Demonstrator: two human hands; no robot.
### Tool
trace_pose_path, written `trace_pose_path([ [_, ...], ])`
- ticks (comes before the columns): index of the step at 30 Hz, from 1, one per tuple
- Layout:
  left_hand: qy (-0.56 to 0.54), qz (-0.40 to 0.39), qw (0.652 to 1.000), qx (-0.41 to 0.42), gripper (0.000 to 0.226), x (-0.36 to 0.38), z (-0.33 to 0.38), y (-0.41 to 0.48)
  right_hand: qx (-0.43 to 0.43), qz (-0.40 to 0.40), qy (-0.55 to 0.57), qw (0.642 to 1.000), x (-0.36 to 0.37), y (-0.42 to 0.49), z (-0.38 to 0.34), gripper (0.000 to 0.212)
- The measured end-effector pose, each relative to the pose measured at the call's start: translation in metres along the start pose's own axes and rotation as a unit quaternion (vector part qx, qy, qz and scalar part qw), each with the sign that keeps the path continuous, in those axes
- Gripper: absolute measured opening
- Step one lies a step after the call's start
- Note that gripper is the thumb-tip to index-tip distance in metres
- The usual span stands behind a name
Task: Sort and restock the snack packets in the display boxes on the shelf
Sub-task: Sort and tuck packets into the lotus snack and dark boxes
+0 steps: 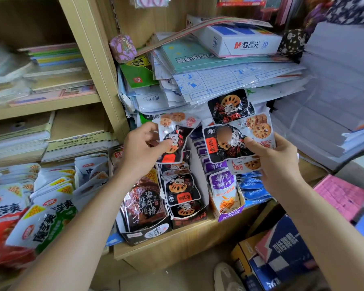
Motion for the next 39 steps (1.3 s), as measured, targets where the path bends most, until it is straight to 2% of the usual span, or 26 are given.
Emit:
trace_pose_path([
  [3, 0.005, 0.028, 0.998, 0.058, 0.015, -0.017, 0.011, 0.003, -0.001, 0.0, -0.005, 1.0, 0.0, 0.001, 0.001, 0.015],
  [7, 0.118, -0.039, 0.989, 0.085, 0.021, -0.029, 0.012, 0.001, -0.002, -0.001, -0.006, 1.0, 0.0, 0.002, 0.001, 0.018],
  [10, 0.251, -0.09, 0.955, 0.132, 0.026, -0.027, 0.022, -0.003, -0.006, 0.003, -0.004, 1.0, 0.0, 0.002, 0.0, 0.022],
  [12, 0.307, -0.077, 0.932, 0.176, 0.031, -0.021, 0.035, -0.005, -0.007, 0.0, -0.004, 1.0, 0.001, 0.002, 0.0, 0.022],
  [15, 0.341, -0.056, 0.907, 0.243, 0.033, -0.001, 0.043, -0.008, -0.005, 0.0, 0.003, 1.0, 0.0, 0.001, 0.001, 0.02],
  [21, 0.33, -0.109, 0.874, 0.339, 0.021, 0.033, 0.027, -0.016, 0.0, 0.003, 0.02, 1.0, -0.004, 0.003, 0.0, 0.019],
  [23, 0.319, -0.138, 0.879, 0.326, 0.023, 0.036, 0.02, -0.015, -0.001, 0.001, 0.022, 1.0, -0.003, 0.005, 0.0, 0.018],
  [28, 0.296, -0.248, 0.912, 0.139, 0.03, 0.032, 0.002, -0.014, 0.004, -0.011, 0.026, 1.0, -0.001, 0.008, 0.002, 0.017],
  [32, 0.227, -0.281, 0.93, 0.065, 0.025, 0.026, -0.002, -0.013, 0.001, -0.011, 0.027, 1.0, 0.0, 0.006, 0.001, 0.022],
  [36, 0.242, -0.262, 0.931, 0.081, 0.023, 0.037, 0.004, -0.018, 0.005, -0.007, 0.023, 1.0, 0.0, 0.004, 0.001, 0.022],
  [39, 0.331, -0.24, 0.901, 0.147, 0.025, 0.05, 0.008, -0.024, 0.007, -0.005, 0.021, 1.0, 0.0, 0.003, 0.001, 0.019],
])
Point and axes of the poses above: each hand's wrist, its own y-axis towards the middle knuckle, its own x-axis out of the palm, z = x × y, the point moved 5 cm from there along y, towards the middle knuckle, and after that the axes turned 1 degree about -z, right-handed, at the moved point
